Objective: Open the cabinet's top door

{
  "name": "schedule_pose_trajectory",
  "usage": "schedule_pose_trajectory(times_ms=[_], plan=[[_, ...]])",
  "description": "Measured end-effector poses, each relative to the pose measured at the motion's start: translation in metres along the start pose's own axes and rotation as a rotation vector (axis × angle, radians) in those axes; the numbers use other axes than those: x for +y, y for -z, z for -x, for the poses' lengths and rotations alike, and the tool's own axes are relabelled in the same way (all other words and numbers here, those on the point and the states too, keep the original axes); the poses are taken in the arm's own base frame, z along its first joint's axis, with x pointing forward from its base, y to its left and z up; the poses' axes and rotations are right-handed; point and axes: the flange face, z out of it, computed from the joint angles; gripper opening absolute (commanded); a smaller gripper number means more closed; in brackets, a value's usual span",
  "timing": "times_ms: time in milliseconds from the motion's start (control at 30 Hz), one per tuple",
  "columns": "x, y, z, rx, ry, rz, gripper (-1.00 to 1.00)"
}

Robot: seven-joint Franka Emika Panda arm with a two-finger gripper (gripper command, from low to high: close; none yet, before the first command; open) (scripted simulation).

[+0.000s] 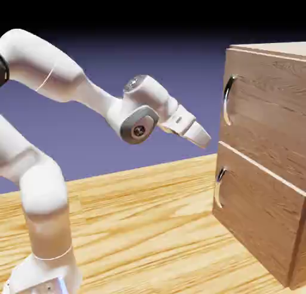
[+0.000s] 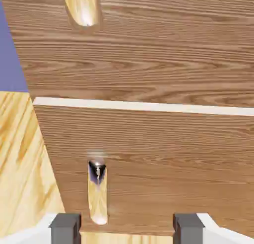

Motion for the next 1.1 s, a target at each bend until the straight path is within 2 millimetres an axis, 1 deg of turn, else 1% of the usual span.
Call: schedule_pose_trajectory(times_ms=[133, 300, 467, 633, 867, 1000, 1100], plan=[[-0.002, 0.024, -0.018, 0.047, -0.064, -0.019, 0.0], [-0.005, 0.053, -0.033, 0.102, -0.131, -0.053, 0.0], [-0.01, 0.079, -0.04, 0.153, -0.182, -0.096, 0.0], [-0.017, 0.1, -0.04, 0.202, -0.217, -0.146, 0.0], [-0.032, 0.117, -0.032, 0.269, -0.236, -0.223, 0.0], [-0.042, 0.119, -0.024, 0.307, -0.233, -0.268, 0.0], [-0.05, 0.117, -0.018, 0.335, -0.223, -0.301, 0.0]])
